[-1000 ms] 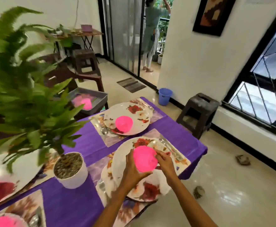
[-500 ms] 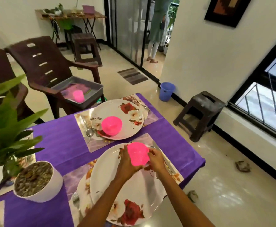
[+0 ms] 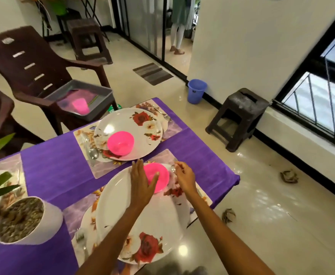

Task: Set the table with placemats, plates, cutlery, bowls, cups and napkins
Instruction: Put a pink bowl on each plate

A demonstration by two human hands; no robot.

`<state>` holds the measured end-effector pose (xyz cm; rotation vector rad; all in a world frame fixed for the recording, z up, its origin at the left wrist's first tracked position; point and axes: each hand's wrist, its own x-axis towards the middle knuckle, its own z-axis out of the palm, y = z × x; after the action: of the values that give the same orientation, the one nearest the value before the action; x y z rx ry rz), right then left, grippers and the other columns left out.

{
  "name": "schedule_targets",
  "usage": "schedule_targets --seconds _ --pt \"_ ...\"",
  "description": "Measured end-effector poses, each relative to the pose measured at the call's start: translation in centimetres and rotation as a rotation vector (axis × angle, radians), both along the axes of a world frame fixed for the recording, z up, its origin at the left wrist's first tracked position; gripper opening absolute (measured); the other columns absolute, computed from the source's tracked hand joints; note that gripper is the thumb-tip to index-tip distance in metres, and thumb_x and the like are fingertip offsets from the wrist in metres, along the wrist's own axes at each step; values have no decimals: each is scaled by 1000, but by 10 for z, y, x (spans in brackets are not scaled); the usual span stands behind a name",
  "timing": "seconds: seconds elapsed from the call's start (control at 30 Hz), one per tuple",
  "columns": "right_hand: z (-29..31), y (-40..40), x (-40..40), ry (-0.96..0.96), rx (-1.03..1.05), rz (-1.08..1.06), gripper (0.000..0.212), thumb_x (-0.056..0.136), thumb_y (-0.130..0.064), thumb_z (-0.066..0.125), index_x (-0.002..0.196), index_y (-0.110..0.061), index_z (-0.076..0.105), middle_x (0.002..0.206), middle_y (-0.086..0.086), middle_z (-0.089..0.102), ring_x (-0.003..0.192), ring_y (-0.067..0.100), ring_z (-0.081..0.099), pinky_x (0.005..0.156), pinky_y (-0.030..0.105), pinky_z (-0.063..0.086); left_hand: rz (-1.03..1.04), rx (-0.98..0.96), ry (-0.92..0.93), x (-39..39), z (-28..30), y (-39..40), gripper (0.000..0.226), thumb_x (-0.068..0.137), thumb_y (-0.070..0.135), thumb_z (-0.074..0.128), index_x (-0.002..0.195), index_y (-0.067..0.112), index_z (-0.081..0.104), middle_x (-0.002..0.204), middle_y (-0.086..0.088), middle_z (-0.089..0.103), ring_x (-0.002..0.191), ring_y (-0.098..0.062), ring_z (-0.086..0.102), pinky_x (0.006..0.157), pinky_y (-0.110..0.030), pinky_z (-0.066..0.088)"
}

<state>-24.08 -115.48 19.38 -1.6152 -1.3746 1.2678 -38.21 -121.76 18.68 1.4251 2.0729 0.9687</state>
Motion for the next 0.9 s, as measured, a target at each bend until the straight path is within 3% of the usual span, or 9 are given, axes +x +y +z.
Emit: schedule_targets --seconds 0.17,0.27,0.37,0.5,0.6,0.67,0.8,0.9 --pt "1 24 60 -162 260 -13 24 98 -25 48 116 -17 61 116 -3 59 107 5 50 91 21 42 -79 219 199 52 29 58 64 90 39 31 143 4 33 150 -15 33 142 -25 22 117 -49 14" --pt "-6 52 111 -291 356 9 31 98 -33 45 121 -18 57 122 -1 56 112 9 50 94 21 40 -172 240 215 117 40 106 58 92 34 32 139 1 39 146 -16 38 140 -24 25 116 -51 15" --pt "-10 84 178 -388 315 0 38 97 -40 40 125 -19 54 128 -1 54 116 14 51 97 22 38 -218 149 264 200 37 156 61 89 33 28 137 -2 40 145 -18 40 139 -32 31 115 -52 14" --pt "-14 129 277 -456 310 -66 61 91 -56 24 129 -17 52 132 2 52 121 18 49 101 25 36 -257 53 285 305 27 209 72 86 41 15 141 1 35 149 -17 34 142 -30 25 115 -45 3" --pt "-10 163 341 -522 222 -80 46 98 -42 39 136 -17 46 140 4 47 127 19 44 106 29 34 -270 -14 366 359 21 241 64 88 38 23 133 -2 46 139 -21 46 133 -34 41 111 -53 20" --pt "-9 183 372 -600 218 -16 47 98 -37 42 140 -16 40 144 4 43 131 20 41 109 30 33 -269 -40 407 386 13 260 62 88 37 24 126 -3 54 130 -23 55 124 -36 51 104 -59 29" --pt "-11 225 393 -655 186 68 55 98 -45 37 146 -20 30 151 3 34 139 19 32 114 32 29 -289 -92 459 413 1 298 77 99 43 2 120 -3 60 124 -21 60 117 -35 57 107 -53 29" --pt "-6 257 387 -686 182 194 71 92 -62 12 148 -21 25 156 3 25 145 21 19 117 35 19 -264 -149 464 412 -2 330 79 96 46 -1 127 -3 54 132 -21 54 126 -35 50 110 -52 24"
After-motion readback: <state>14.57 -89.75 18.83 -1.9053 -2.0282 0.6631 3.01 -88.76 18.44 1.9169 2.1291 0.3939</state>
